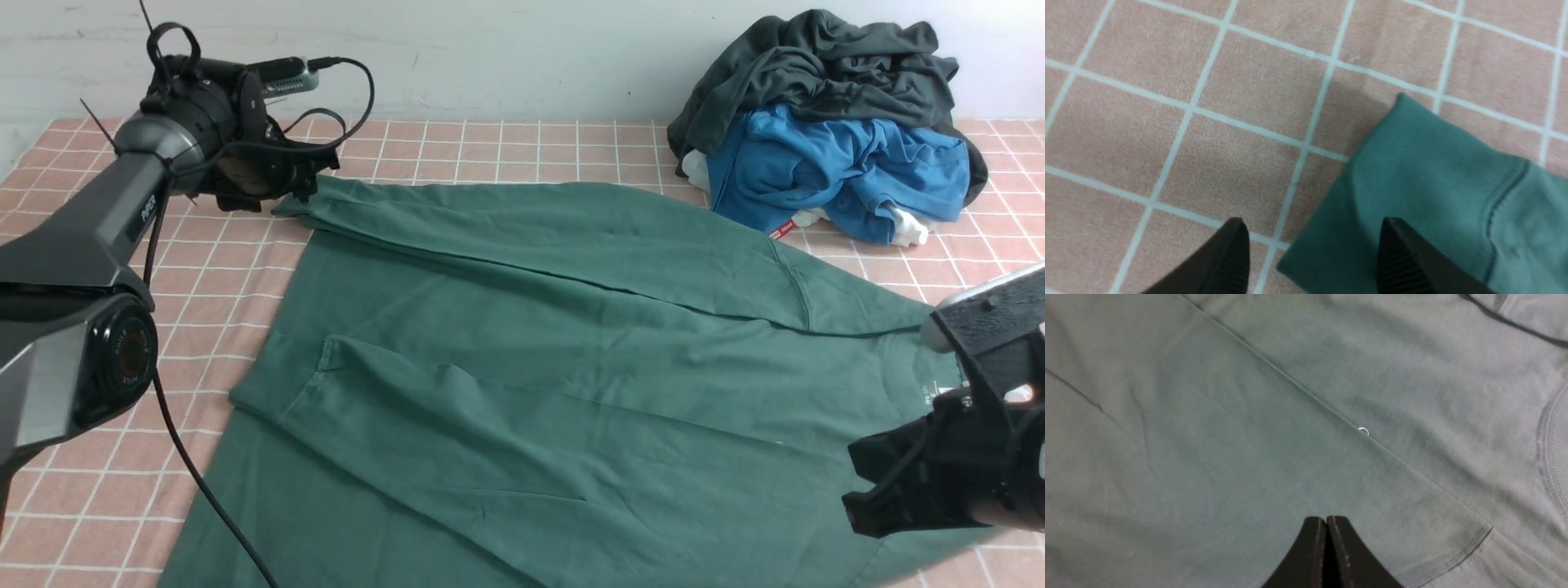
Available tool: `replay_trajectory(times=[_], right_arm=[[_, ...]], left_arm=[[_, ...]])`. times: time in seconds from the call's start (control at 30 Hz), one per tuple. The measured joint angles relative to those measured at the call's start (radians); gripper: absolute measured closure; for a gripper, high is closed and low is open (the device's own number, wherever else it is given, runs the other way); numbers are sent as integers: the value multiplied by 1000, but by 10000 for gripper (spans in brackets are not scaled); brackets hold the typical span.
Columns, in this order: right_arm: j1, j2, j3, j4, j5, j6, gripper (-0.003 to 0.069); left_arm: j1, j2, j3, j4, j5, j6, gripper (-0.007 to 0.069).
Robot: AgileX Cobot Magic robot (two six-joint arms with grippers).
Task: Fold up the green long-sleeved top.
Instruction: Use the left arm to clamp the cuff farthest from it, then use the left arm to drag and drop the cuff onto the cuff closest to the left arm
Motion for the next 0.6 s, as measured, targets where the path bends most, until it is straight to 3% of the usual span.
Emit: replay_trajectory(times=[0.13, 0.17, 0.27, 0.53, 0.6], right_arm=[[0, 0, 0, 0, -2, 0, 669], [0, 0, 0, 0, -2, 0, 669], [0, 0, 0, 0, -2, 0, 669], [0, 0, 0, 0, -2, 0, 669], [0, 0, 0, 0, -2, 0, 669]], left_arm=[[11, 21, -4, -37, 7, -8, 330], [16, 21, -8, -61, 8, -6, 445], [16, 13, -7, -108, 12, 40, 580], [11, -135, -8, -220, 106, 237, 616], [5, -233, -12, -235, 243, 320, 616]])
